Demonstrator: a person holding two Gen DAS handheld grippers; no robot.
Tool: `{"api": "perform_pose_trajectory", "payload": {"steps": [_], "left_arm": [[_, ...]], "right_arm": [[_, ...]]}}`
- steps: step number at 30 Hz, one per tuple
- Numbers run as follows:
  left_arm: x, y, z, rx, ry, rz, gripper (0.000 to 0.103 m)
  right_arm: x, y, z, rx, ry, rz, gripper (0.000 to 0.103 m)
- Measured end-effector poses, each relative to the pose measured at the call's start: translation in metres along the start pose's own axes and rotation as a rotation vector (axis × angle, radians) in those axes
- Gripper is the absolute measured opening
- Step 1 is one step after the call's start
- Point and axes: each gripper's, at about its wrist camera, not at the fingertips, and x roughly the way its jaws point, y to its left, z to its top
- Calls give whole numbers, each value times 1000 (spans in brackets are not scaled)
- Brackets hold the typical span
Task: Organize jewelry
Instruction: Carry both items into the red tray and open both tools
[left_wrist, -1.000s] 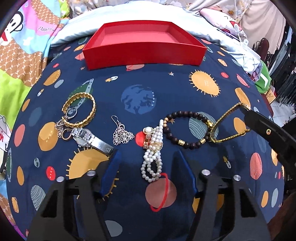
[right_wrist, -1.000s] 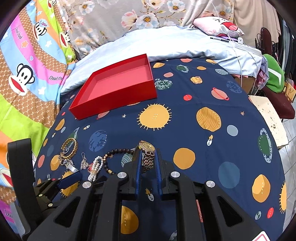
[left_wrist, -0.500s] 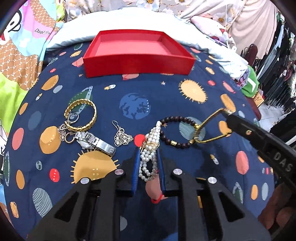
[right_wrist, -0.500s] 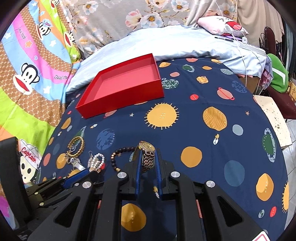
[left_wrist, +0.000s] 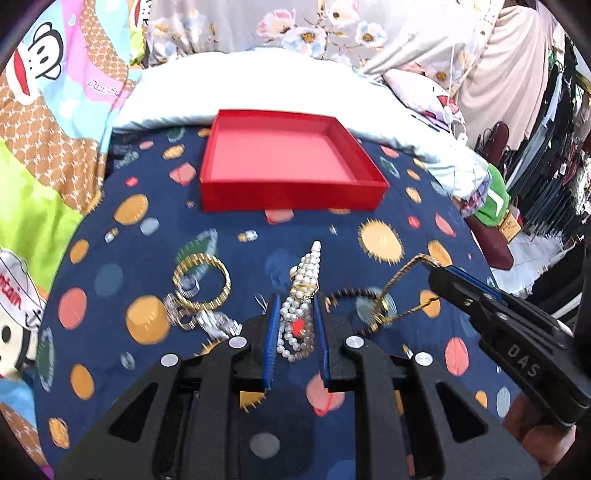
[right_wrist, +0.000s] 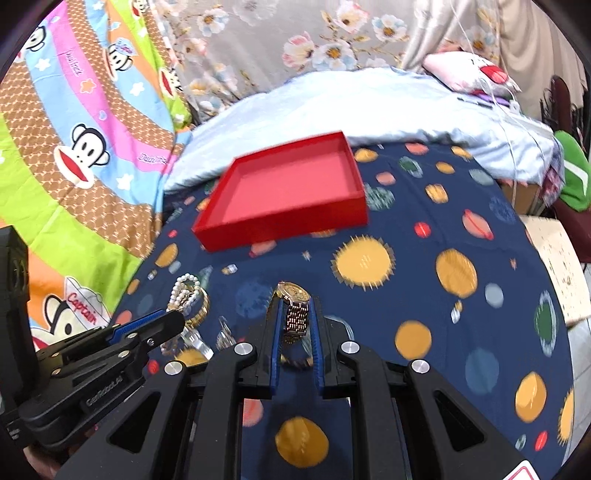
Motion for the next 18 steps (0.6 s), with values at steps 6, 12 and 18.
{"api": "perform_pose_trajectory", "payload": {"steps": [6, 12, 18], "left_arm": [[2, 14, 46, 20, -59, 21, 17], [29, 26, 111, 45, -100, 36, 17], [77, 27, 179, 78, -131, 69, 17]], "right_arm": [[8, 10, 52, -45, -63, 31, 13], [48, 12, 123, -92, -93, 22, 13], [106, 6, 186, -102, -81, 10, 13]]}}
